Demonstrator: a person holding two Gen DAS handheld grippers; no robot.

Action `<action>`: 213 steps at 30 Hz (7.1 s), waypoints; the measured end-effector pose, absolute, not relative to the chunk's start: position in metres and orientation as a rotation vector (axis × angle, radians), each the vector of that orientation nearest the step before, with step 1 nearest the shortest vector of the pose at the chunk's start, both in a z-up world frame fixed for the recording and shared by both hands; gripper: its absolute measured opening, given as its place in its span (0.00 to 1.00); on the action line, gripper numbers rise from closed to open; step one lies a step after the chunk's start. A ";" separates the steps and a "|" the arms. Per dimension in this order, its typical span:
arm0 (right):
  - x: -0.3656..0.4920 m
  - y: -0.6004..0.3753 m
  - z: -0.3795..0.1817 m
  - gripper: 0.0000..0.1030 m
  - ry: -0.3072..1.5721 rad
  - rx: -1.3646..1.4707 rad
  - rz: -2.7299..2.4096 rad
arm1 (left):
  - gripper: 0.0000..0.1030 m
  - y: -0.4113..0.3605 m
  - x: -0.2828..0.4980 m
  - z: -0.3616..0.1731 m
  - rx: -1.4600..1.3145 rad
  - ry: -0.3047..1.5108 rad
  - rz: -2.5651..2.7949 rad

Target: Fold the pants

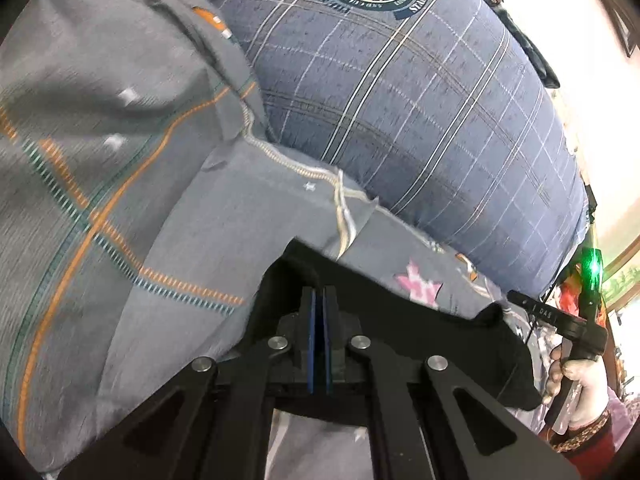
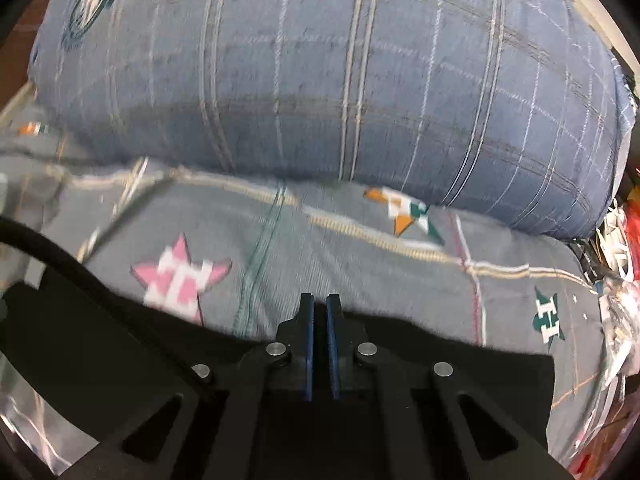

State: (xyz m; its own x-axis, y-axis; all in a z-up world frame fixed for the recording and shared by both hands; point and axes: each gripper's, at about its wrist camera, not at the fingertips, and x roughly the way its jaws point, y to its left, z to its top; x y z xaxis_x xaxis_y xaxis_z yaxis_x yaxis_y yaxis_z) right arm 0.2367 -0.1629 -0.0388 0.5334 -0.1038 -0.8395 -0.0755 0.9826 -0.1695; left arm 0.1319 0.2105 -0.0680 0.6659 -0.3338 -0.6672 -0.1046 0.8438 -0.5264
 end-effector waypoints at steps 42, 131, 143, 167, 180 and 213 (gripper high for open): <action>0.145 -0.451 -0.061 0.05 0.933 0.371 0.009 | 0.37 0.123 0.053 -0.061 -0.519 0.940 -0.023; 0.245 0.136 -0.125 0.53 1.305 -0.430 0.517 | 0.40 0.260 0.123 -0.111 -0.841 0.785 -0.194; 0.259 0.118 -0.095 0.06 1.173 -0.491 0.273 | 0.41 0.297 0.101 -0.099 -0.933 0.670 -0.133; 0.251 0.107 -0.097 0.10 1.197 -0.377 0.385 | 0.41 0.314 0.083 -0.087 -0.957 0.585 -0.091; 0.208 0.137 -0.083 0.10 1.267 -0.289 0.643 | 0.41 0.337 0.063 -0.070 -0.976 0.461 -0.052; -0.024 -0.383 -0.089 0.55 0.911 0.626 0.071 | 0.52 0.194 0.046 -0.111 -0.352 0.810 0.184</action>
State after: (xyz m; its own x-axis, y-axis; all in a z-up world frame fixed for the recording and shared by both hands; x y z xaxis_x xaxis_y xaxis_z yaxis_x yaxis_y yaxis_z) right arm -0.0239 -0.3835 -0.0894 0.6235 0.3146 -0.7157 0.1997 0.8210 0.5348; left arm 0.0463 0.1937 -0.1114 0.6777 0.0270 -0.7349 -0.2936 0.9262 -0.2367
